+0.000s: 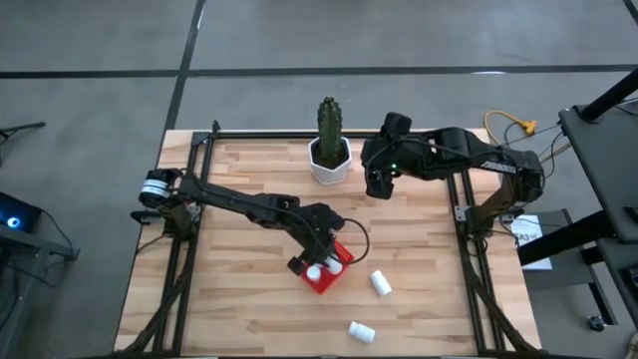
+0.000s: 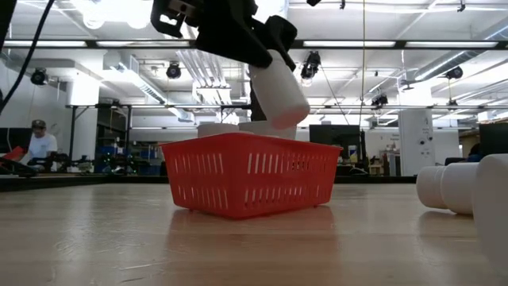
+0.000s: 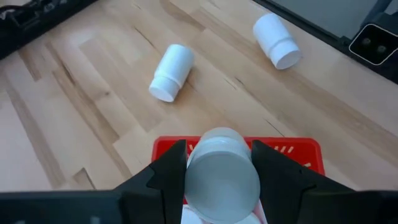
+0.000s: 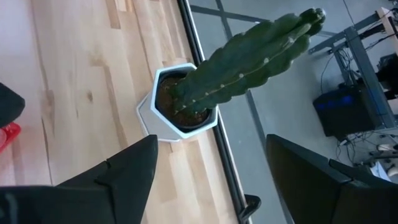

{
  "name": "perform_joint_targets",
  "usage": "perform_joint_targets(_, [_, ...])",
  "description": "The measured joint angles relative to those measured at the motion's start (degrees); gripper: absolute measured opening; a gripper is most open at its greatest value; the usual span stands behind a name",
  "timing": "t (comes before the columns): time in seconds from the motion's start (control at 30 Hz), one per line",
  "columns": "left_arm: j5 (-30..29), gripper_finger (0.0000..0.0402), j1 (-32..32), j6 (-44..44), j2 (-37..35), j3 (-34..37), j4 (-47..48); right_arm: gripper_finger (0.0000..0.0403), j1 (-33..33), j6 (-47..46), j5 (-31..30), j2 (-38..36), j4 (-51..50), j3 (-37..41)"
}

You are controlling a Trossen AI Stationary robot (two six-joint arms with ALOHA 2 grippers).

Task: Pick and place pill bottles into a basket
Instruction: Put the white pill bottle into the red bin

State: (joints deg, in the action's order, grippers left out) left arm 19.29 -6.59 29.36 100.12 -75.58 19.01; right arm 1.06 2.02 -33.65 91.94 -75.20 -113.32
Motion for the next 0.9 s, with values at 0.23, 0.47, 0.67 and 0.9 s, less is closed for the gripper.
perform_joint_targets(0.23, [-0.02, 0.014, 0.52, 1.3, 0.92, -1.57, 0.24, 0.028, 0.02, -0.11, -0.02, -0.54, 0.13, 0.11])
perform_joint_targets(0.47, [-0.03, 0.014, 1.2, 1.65, 1.08, -1.49, 0.95, 0.0282, 0.0, 0.0, -0.15, -0.83, 0.26, 0.11])
perform_joint_targets(0.67, [-0.04, 0.014, 1.77, 1.66, 1.08, -1.2, 1.02, 0.0288, 0.0, 0.02, -1.09, -0.83, 0.39, 0.11])
perform_joint_targets(0.9, [-0.45, 0.014, 2.54, 2.64, 1.08, -1.15, 0.95, 0.0283, 0.0, 0.03, -1.08, -0.83, 0.45, 0.11])
